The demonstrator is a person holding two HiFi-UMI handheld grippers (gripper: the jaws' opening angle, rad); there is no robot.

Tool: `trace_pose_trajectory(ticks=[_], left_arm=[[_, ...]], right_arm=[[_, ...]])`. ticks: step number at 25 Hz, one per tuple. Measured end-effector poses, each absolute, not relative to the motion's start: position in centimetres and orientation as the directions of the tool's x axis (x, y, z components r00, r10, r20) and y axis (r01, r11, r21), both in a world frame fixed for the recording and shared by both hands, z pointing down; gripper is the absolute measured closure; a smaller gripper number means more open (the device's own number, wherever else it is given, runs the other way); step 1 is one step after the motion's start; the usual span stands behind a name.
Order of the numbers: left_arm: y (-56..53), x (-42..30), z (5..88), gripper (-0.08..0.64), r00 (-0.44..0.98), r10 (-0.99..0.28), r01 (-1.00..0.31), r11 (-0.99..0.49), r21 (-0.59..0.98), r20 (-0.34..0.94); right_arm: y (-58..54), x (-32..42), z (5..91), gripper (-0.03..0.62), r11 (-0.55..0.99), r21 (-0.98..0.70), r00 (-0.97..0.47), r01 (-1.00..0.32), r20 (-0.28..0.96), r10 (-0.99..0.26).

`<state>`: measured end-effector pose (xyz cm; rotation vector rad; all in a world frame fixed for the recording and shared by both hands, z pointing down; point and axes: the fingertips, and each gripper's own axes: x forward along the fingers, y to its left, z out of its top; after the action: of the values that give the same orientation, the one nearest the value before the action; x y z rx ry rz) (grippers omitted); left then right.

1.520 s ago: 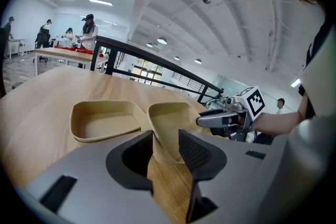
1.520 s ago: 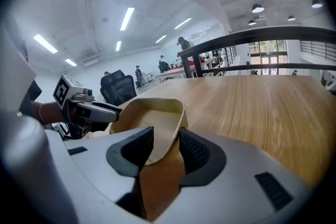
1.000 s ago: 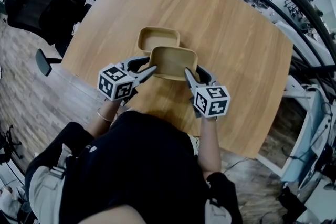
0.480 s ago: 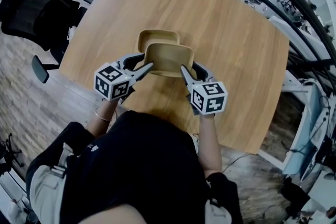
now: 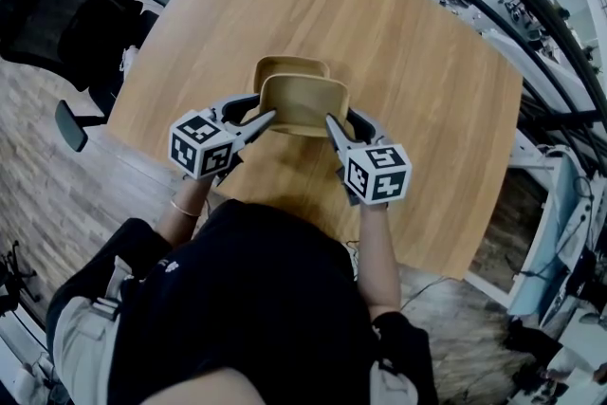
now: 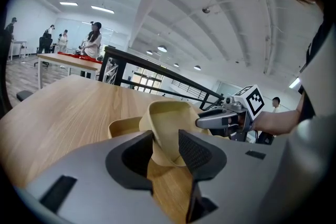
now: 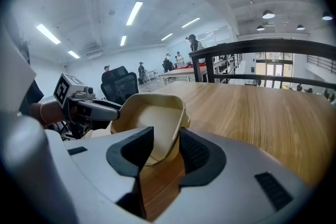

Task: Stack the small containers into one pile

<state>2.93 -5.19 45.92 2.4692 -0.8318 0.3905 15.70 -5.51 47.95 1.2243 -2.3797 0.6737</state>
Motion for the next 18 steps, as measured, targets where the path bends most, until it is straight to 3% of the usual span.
trace_pose_trajectory(ticks=[18], left_arm=[[-8.5, 0.4, 46.3, 0.419, 0.737, -0.523, -0.67, -0.65, 0.358, 0.429]], right_arm=[[-9.1, 13.2, 47.9, 0.434, 0.536, -0.229, -0.563, -0.813, 0.545, -0.622]])
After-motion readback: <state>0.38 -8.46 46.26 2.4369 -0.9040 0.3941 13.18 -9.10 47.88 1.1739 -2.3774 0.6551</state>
